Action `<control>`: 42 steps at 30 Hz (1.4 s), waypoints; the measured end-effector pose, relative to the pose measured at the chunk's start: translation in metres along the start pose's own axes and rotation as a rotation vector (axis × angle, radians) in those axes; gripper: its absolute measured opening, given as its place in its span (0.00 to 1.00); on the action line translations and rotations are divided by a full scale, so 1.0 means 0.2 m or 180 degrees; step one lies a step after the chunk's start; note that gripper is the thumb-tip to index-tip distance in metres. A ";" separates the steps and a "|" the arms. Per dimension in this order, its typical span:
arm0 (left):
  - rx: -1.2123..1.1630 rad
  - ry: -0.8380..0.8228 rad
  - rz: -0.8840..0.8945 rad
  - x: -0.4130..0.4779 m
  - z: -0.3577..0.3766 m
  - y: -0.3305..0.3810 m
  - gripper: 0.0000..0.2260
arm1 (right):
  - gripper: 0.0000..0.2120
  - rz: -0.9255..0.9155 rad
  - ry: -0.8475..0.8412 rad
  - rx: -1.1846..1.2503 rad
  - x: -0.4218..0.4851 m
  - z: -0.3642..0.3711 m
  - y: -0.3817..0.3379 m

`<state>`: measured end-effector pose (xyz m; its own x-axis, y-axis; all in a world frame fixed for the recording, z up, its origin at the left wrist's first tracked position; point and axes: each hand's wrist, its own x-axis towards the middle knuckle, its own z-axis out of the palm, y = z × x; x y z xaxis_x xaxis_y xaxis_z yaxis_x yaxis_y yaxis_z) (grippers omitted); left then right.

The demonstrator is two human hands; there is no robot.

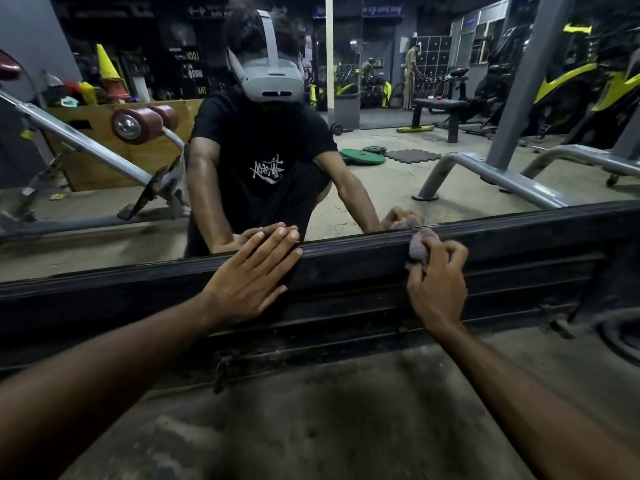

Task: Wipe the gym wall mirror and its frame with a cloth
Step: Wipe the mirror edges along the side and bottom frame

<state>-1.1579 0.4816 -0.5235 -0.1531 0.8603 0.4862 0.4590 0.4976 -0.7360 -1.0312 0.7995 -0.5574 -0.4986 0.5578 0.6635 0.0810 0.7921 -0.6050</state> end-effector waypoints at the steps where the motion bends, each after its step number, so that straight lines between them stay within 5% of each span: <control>1: 0.0027 0.0044 0.0064 0.02 -0.01 -0.01 0.33 | 0.20 0.0041 -0.0026 0.0014 -0.04 0.02 -0.02; 7: 0.0049 0.0196 0.0306 0.23 0.00 0.11 0.34 | 0.26 -0.1687 -0.0738 -0.0051 -0.18 0.15 -0.12; 9: -0.0110 0.0143 0.0270 0.27 0.00 0.15 0.35 | 0.28 -0.1487 -0.0626 -0.0176 -0.12 0.12 -0.05; 14: -0.0260 0.0337 0.0048 0.34 -0.03 0.18 0.31 | 0.22 0.0042 0.0021 -0.0323 -0.02 -0.09 0.15; 21: -0.0454 0.0244 0.0198 0.60 -0.01 0.34 0.34 | 0.25 -0.0988 -0.0411 -0.0415 0.11 -0.10 0.00; 27: -0.0537 0.0288 0.0207 0.65 0.03 0.38 0.35 | 0.25 0.0324 -0.0281 -0.0764 0.24 -0.27 0.16; 33: -0.0458 0.0264 0.0096 0.78 0.01 0.46 0.36 | 0.28 -0.1133 -0.1254 -0.0846 0.10 -0.21 0.19; 37: -0.0206 0.0329 0.0083 0.80 0.02 0.47 0.36 | 0.24 -0.1233 -0.1050 -0.0732 0.13 -0.16 0.35; 39: -0.0165 0.0328 0.0038 0.80 0.02 0.48 0.35 | 0.26 -0.0864 -0.0736 -0.0667 0.19 -0.20 0.46; 42: -0.0258 0.0333 -0.0064 0.84 0.00 0.50 0.34 | 0.25 0.0591 0.0106 -0.0550 0.34 -0.36 0.67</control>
<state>-1.1372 0.6754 -0.5157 -0.0729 0.8319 0.5501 0.5266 0.5005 -0.6871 -0.9915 0.9609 -0.5609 -0.4330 0.7032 0.5639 0.3162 0.7043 -0.6356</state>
